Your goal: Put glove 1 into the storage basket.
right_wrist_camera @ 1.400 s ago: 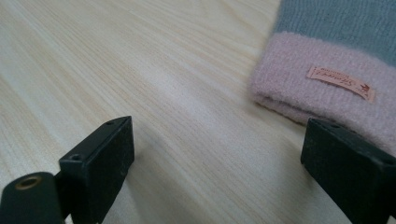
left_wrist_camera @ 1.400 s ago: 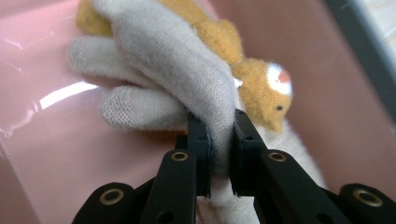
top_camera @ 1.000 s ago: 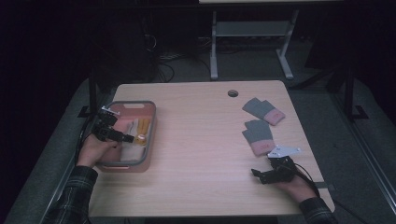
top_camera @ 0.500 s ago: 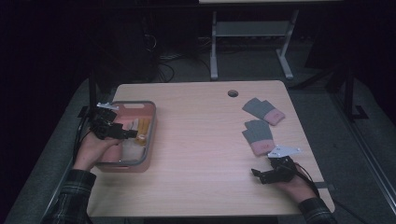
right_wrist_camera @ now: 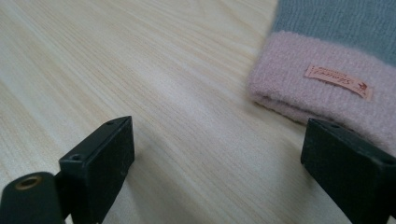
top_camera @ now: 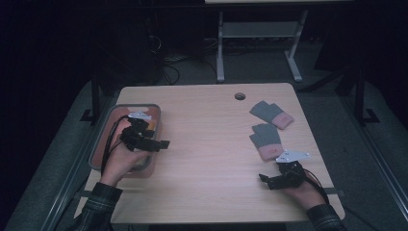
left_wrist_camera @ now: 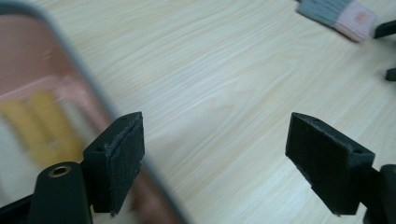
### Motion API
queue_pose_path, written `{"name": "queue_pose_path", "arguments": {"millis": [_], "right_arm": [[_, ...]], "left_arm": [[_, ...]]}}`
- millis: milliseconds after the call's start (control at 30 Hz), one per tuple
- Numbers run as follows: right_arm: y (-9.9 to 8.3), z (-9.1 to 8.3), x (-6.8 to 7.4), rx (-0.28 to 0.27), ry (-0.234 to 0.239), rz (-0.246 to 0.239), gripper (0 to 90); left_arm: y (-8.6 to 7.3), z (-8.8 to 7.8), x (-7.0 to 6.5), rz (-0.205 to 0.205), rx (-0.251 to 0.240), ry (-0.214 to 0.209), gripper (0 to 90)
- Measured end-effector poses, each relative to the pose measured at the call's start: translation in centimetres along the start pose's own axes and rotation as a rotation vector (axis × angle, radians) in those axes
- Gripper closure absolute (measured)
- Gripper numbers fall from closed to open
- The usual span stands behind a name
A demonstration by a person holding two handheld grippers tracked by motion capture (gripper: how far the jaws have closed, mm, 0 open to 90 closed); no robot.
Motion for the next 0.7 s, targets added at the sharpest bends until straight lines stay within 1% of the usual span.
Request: {"name": "queue_pose_path", "arguments": {"millis": [33,67,167,200,233,267,300,467,500,533,567,600,633,700], "right_arm": [[0.0,0.0,0.0,0.000,0.000,0.000,9.3],[0.0,0.0,0.0,0.000,0.000,0.000,9.3],[0.0,0.0,0.0,0.000,0.000,0.000,9.3],[0.0,0.0,0.0,0.000,0.000,0.000,9.3],[0.0,0.0,0.0,0.000,0.000,0.000,9.3],[0.0,0.0,0.0,0.000,0.000,0.000,9.3],[0.0,0.0,0.0,0.000,0.000,0.001,9.3],[0.0,0.0,0.0,0.000,0.001,0.001,9.3],[0.0,0.0,0.0,0.000,0.000,0.000,9.3],[0.0,0.0,0.0,0.000,0.000,0.000,9.3],[0.0,0.0,0.0,0.000,0.000,0.000,9.3],[0.0,0.0,0.0,0.000,0.000,0.000,9.3],[0.0,0.0,0.0,0.000,0.000,0.000,9.3],[0.0,0.0,0.0,0.000,0.000,0.000,9.3]], "left_arm": [[0.1,0.3,-0.5,0.006,-0.001,-0.010,19.2],[0.1,0.3,-0.5,0.006,-0.001,-0.010,19.2],[0.4,1.4,-2.2,0.022,-0.008,-0.034,19.2],[0.5,2.1,-3.0,0.026,-0.015,-0.048,19.2],[0.5,2.1,-3.0,0.026,-0.015,-0.048,19.2],[0.5,2.5,-3.6,0.028,-0.019,-0.055,19.2],[0.3,3.2,-4.3,0.040,-0.018,-0.065,19.2],[-0.7,5.3,-6.6,0.078,-0.002,-0.088,19.2],[-1.0,5.8,-6.9,0.090,0.004,-0.087,19.2],[-1.0,5.8,-6.9,0.090,0.004,-0.087,19.2],[-1.6,6.6,-7.5,0.107,0.009,-0.089,19.2],[-1.9,7.0,-7.7,0.112,0.009,-0.092,19.2],[-1.9,7.0,-7.7,0.112,0.009,-0.092,19.2],[-2.5,7.8,-7.9,0.123,0.011,-0.094,19.2]]}}
Point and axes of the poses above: each handheld gripper's, and its own axes: z roughly forward along the jaws, y roughly out of its top, x roughly to its left, the point moved 8 cm from there along z, roughly forward along the jaws, and after that the axes turned 5 degrees about -y, right-handed, at the moved point
